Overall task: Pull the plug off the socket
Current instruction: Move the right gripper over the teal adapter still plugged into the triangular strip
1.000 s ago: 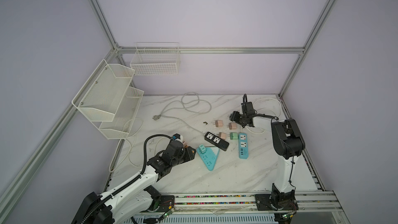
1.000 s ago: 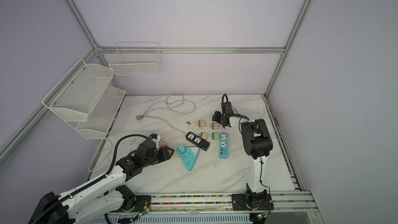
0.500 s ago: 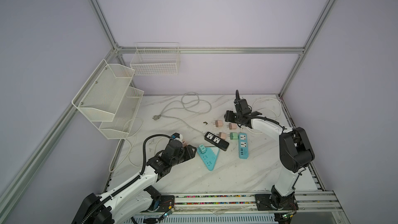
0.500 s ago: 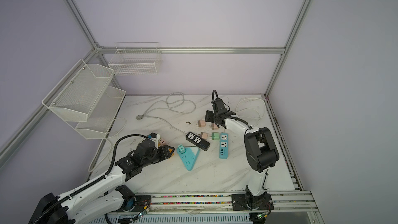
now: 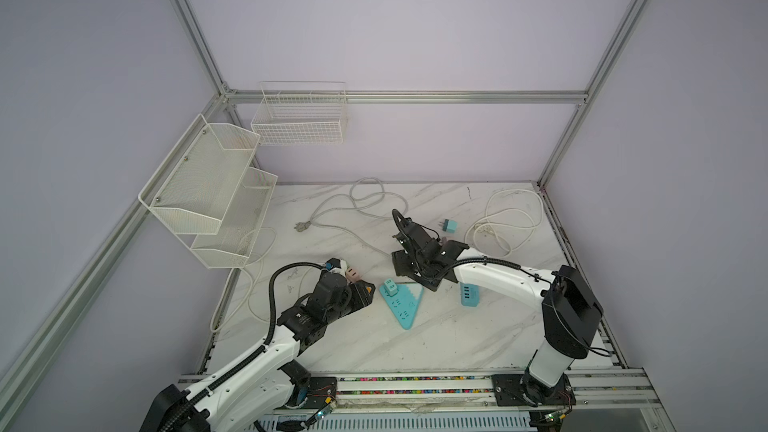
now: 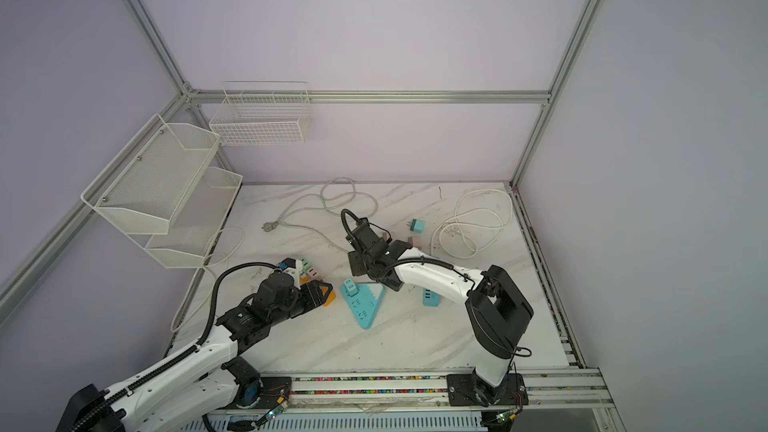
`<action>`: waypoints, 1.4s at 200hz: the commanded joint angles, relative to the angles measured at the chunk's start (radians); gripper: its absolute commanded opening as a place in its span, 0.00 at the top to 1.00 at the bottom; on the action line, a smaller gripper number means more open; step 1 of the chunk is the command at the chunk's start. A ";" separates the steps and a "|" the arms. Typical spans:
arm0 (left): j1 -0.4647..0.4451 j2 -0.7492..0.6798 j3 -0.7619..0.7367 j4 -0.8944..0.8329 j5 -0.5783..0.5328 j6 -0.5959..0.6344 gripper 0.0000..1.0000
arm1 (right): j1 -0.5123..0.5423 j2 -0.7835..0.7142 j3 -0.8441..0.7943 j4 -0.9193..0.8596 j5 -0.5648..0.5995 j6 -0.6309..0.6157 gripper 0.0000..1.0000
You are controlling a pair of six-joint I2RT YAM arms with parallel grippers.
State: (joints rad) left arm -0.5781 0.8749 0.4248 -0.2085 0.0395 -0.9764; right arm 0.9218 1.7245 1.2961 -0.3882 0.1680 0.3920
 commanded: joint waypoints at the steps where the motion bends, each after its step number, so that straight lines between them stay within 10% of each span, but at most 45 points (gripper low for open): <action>1: 0.009 -0.017 -0.053 0.013 -0.005 0.012 0.40 | 0.068 -0.062 -0.010 -0.054 0.069 0.040 0.33; 280: 0.013 0.312 -0.095 0.397 0.214 -0.141 0.56 | 0.195 0.069 -0.087 0.013 0.108 -0.044 0.53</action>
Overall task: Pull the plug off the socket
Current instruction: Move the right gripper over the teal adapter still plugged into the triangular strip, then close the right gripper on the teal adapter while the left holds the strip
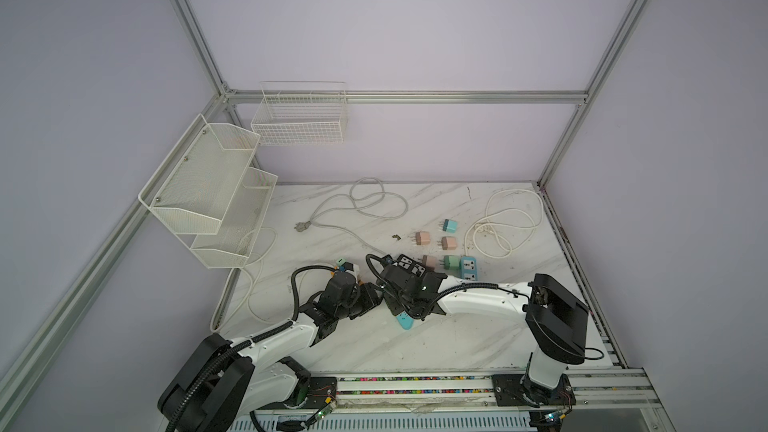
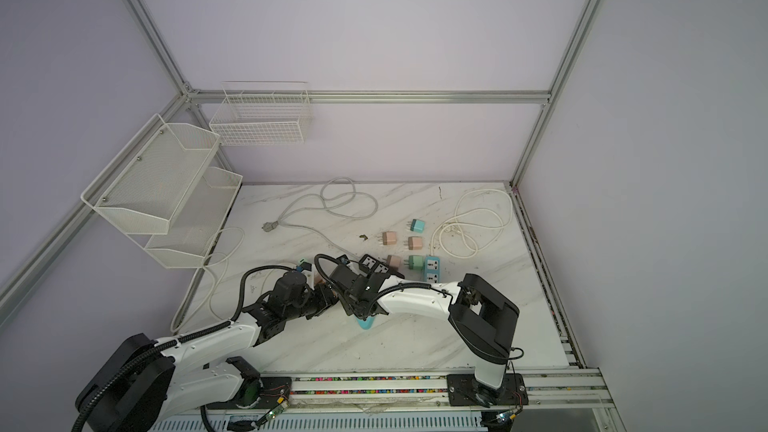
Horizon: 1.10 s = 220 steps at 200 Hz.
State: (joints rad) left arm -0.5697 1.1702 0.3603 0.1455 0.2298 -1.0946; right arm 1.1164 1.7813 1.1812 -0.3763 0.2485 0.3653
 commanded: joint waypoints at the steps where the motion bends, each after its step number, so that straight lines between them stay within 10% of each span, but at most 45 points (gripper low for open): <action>1: 0.005 0.017 -0.030 0.043 0.023 -0.023 0.56 | 0.000 0.012 0.028 0.002 0.028 -0.018 0.54; 220: 0.002 0.142 -0.037 0.087 0.081 -0.060 0.72 | -0.012 0.048 0.076 0.014 0.041 -0.051 0.59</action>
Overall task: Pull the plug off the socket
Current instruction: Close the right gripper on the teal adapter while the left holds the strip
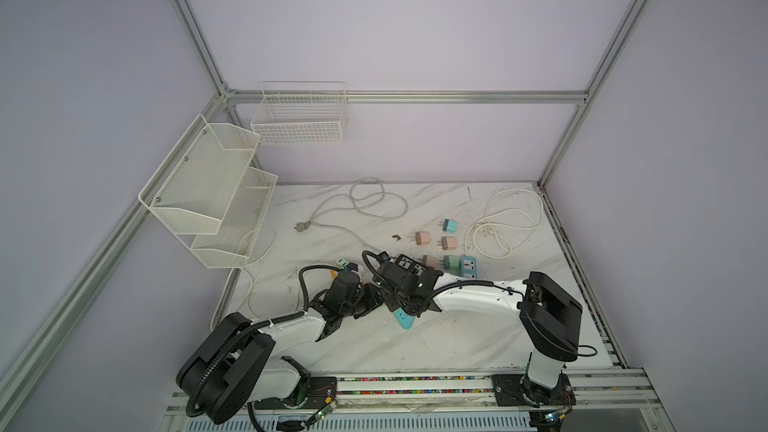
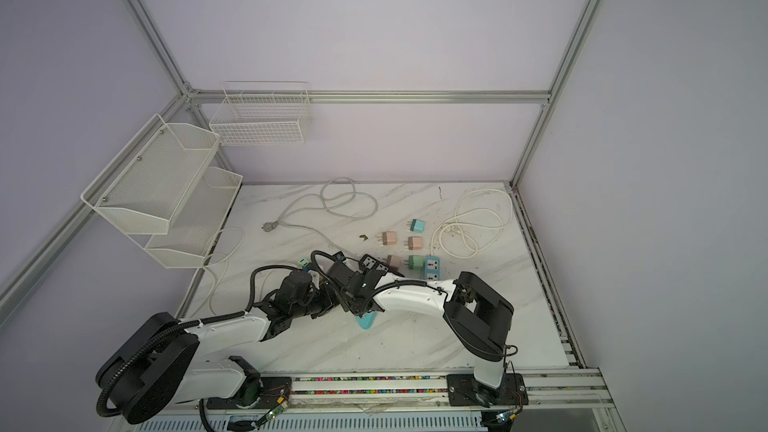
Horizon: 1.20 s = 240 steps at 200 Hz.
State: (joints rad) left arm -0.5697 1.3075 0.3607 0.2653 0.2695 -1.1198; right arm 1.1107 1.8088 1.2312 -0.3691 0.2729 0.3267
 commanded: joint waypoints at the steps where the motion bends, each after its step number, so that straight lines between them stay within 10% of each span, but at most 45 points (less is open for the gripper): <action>1: 0.002 0.004 -0.037 -0.032 0.043 -0.035 0.72 | -0.006 0.022 0.026 0.006 0.016 -0.013 0.59; 240: -0.078 0.001 -0.007 -0.007 0.045 -0.066 0.74 | -0.015 0.034 0.023 0.035 -0.032 -0.011 0.79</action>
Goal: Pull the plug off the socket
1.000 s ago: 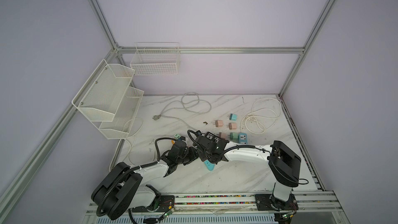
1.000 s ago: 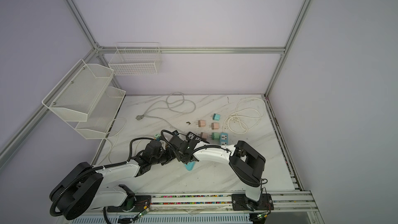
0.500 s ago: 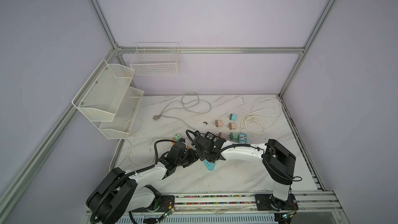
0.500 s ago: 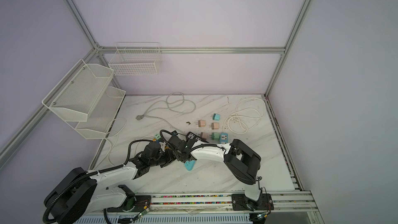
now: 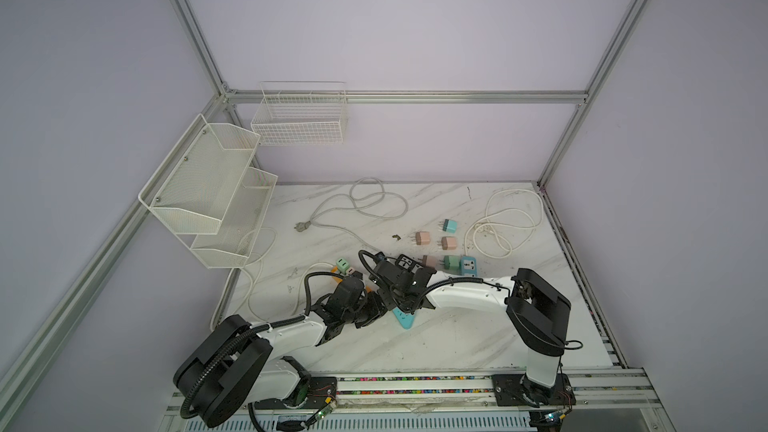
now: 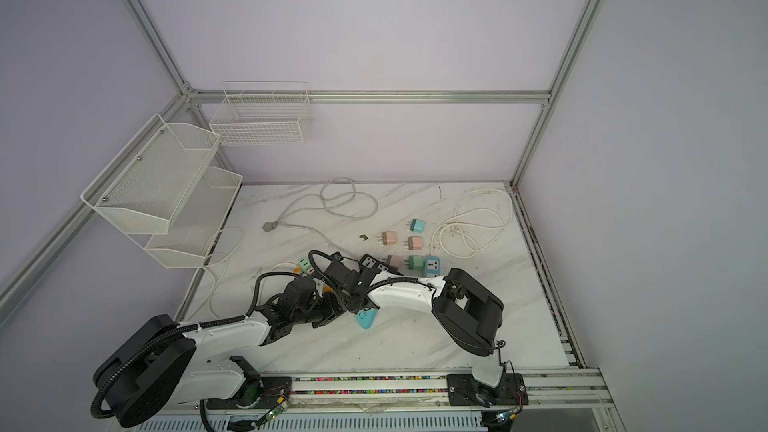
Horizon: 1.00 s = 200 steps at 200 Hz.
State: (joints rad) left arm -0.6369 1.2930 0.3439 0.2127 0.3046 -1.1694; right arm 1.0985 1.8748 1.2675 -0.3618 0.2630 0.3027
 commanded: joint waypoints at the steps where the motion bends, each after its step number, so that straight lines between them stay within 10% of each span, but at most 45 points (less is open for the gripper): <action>1: -0.012 0.016 0.009 0.048 0.010 -0.017 0.74 | -0.003 -0.032 -0.013 0.028 -0.022 0.013 0.79; 200: -0.033 0.086 -0.013 0.055 -0.004 -0.040 0.79 | -0.006 -0.022 0.006 0.026 -0.047 0.002 0.85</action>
State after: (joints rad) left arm -0.6552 1.3575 0.3439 0.3168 0.3107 -1.1957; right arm 1.0782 1.8721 1.2709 -0.3759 0.2390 0.3103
